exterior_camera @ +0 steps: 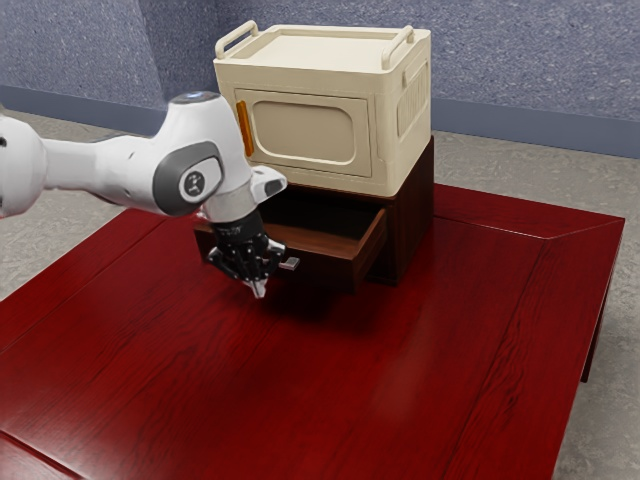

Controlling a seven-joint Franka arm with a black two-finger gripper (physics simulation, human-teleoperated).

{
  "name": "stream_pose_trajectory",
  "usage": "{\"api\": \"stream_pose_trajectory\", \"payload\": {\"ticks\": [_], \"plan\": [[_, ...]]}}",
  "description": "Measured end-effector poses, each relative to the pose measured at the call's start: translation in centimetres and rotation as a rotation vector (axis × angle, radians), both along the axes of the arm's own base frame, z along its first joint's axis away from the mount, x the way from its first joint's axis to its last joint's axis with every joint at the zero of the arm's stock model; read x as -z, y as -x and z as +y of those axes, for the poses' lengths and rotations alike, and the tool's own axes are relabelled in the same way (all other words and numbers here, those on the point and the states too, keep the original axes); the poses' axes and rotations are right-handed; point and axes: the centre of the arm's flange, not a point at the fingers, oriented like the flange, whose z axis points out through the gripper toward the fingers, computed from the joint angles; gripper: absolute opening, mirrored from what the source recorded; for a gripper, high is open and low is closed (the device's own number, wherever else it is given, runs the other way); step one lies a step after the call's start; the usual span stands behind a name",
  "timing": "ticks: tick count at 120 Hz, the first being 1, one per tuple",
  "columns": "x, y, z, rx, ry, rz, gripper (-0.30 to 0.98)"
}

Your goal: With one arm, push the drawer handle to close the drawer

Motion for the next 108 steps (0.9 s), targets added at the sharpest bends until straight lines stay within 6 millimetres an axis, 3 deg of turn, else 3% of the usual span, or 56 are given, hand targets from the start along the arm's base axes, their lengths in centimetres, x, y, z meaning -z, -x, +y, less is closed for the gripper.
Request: {"api": "stream_pose_trajectory", "payload": {"ticks": [14, 50, 77, 108], "plan": [[-0.3, -1.4, 0.8, 0.041, -0.023, -0.03, -0.1], [-0.1, -1.9, 3.6, 0.093, -0.047, -0.059, -0.1], [2.2, -2.7, 3.4, 0.184, -0.033, -0.044, -0.1], [1.8, -4.1, 3.7, 0.261, -0.026, -0.076, -0.1]]}}
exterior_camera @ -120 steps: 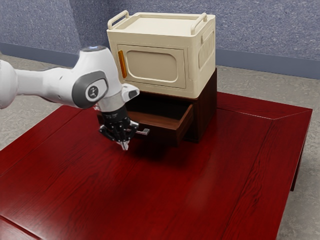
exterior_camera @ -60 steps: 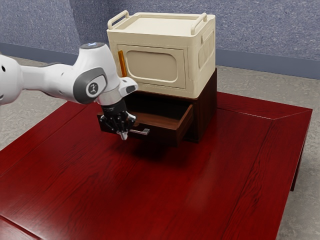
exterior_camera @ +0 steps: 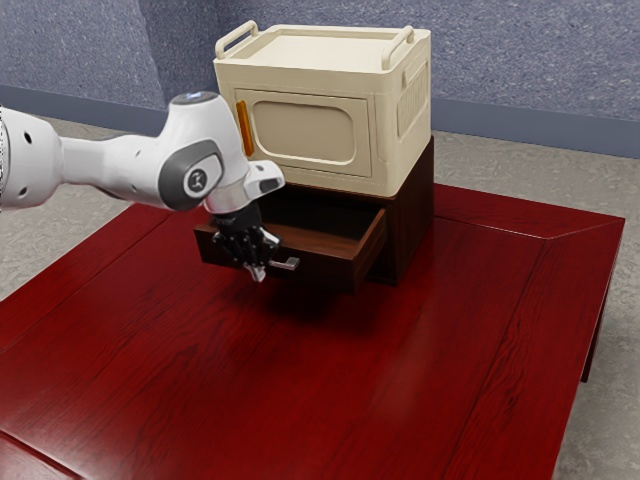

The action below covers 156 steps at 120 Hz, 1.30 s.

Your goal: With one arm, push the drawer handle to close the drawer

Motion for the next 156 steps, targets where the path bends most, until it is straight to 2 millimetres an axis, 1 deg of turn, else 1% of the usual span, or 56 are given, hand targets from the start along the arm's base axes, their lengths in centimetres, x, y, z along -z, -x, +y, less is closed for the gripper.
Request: {"api": "stream_pose_trajectory", "payload": {"ticks": [39, 55, 81, 93, 109, 118, 129, 156], "plan": [[0.3, -1.6, -0.4, 0.116, -0.031, -0.019, -0.1], [0.0, -2.4, -0.7, 0.147, -0.032, -0.033, -0.1], [0.9, -3.8, -1.6, 0.189, -0.019, -0.034, -0.1], [1.2, -4.5, -0.9, 0.185, -0.02, -0.037, -0.1], [1.1, -5.4, -0.5, 0.183, -0.027, -0.047, -0.1], [0.9, -5.7, -0.5, 0.184, -0.027, -0.056, -0.08], [0.4, -6.3, -0.5, 0.185, -0.028, -0.069, -0.1], [0.8, -7.5, -1.0, 0.194, -0.035, -0.078, -0.1]]}}
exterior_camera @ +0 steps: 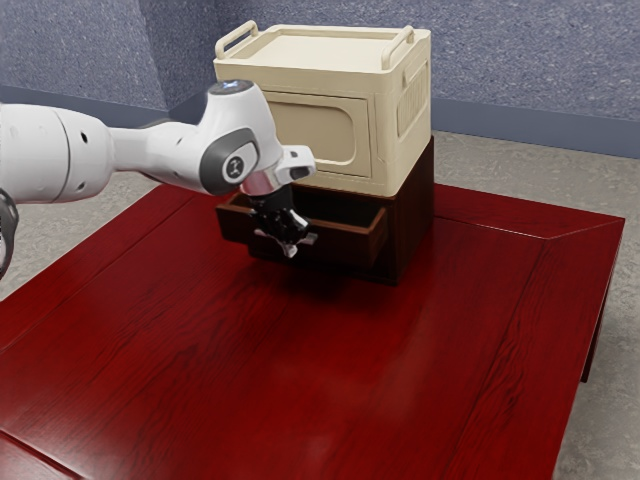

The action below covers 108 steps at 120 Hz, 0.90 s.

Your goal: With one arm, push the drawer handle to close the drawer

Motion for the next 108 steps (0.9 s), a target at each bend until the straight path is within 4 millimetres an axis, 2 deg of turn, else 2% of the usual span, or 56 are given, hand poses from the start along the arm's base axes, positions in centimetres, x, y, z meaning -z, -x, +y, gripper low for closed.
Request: {"api": "stream_pose_trajectory", "payload": {"ticks": [40, 54, 108], "plan": [[-0.9, -1.2, 0.1, -0.01, -0.002, -0.028, -0.09], [-0.7, -1.5, 0.6, -0.026, -0.009, -0.03, -0.1], [-0.5, -3.5, 0.5, -0.052, -0.015, -0.053, -0.1]]}}
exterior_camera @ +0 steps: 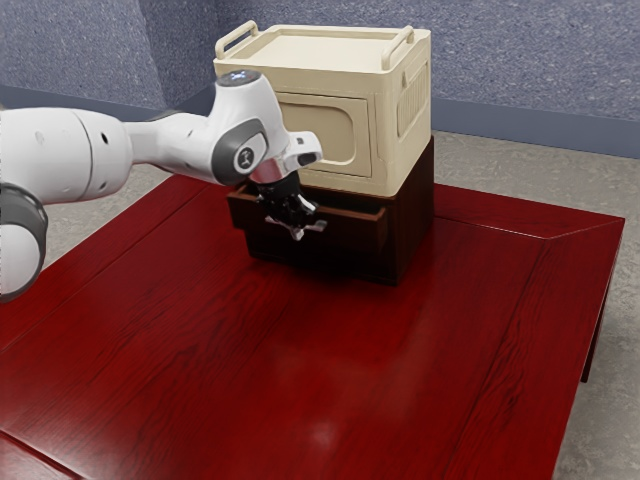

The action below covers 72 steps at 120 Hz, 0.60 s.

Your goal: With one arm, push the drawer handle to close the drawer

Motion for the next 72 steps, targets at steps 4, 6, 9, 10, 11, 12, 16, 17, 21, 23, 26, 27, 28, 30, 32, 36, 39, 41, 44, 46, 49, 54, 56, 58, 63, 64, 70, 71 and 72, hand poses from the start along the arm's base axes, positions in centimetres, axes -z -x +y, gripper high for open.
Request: {"api": "stream_pose_trajectory", "payload": {"ticks": [4, 6, 9, 10, 11, 12, 16, 17, 21, 23, 26, 27, 28, 30, 32, 36, 39, 41, 44, 46, 49, 54, 56, 58, 63, 64, 70, 71, 72], "plan": [[0.2, -0.1, 0.1, -0.003, -0.002, 0.001, -0.1], [0.2, -0.2, 0.2, -0.004, -0.003, 0.0, -0.1], [0.2, -0.3, 0.3, -0.007, -0.004, -0.001, -0.1], [0.2, -0.3, 0.3, -0.007, -0.004, -0.002, -0.1], [0.2, -0.4, 0.3, -0.007, -0.005, -0.003, -0.1], [0.2, -0.4, 0.3, -0.008, -0.005, -0.004, -0.1], [0.1, -0.5, 0.2, -0.008, -0.006, -0.007, -0.1], [0.0, -0.6, 0.2, -0.008, -0.006, -0.008, -0.1], [0.0, -0.7, 0.2, -0.009, -0.006, -0.011, -0.1], [0.0, -0.8, 0.1, -0.009, -0.006, -0.012, -0.1], [0.0, -0.8, 0.1, -0.009, -0.006, -0.014, -0.1], [0.0, -0.9, 0.1, -0.009, -0.006, -0.014, -0.1], [0.0, -0.9, 0.1, -0.009, -0.006, -0.015, -0.1], [-0.1, -1.0, 0.1, -0.009, -0.005, -0.016, -0.09], [-0.1, -1.0, 0.1, -0.01, -0.005, -0.018, -0.1], [0.0, -1.2, 0.0, -0.009, -0.005, -0.019, -0.1], [0.0, -1.3, -0.1, -0.01, -0.006, -0.021, -0.1], [0.0, -1.4, -0.1, -0.01, -0.008, -0.023, -0.1], [0.1, -1.5, -0.2, -0.009, -0.01, -0.024, -0.1], [0.1, -1.6, -0.3, -0.009, -0.011, -0.025, -0.1], [0.1, -1.7, -0.3, -0.01, -0.012, -0.026, -0.1], [0.3, -1.9, -0.3, -0.011, -0.013, -0.026, -0.1], [0.3, -1.9, -0.3, -0.012, -0.013, -0.027, -0.1], [0.3, -2.0, -0.2, -0.013, -0.013, -0.029, -0.1], [0.2, -2.2, -0.1, -0.017, -0.013, -0.034, -0.1], [0.1, -2.3, -0.1, -0.017, -0.013, -0.035, -0.1], [0.1, -2.5, 0.1, -0.02, -0.013, -0.039, -0.1], [0.0, -2.5, 0.1, -0.02, -0.013, -0.04, -0.1], [0.0, -2.5, 0.1, -0.021, -0.012, -0.041, -0.1]]}}
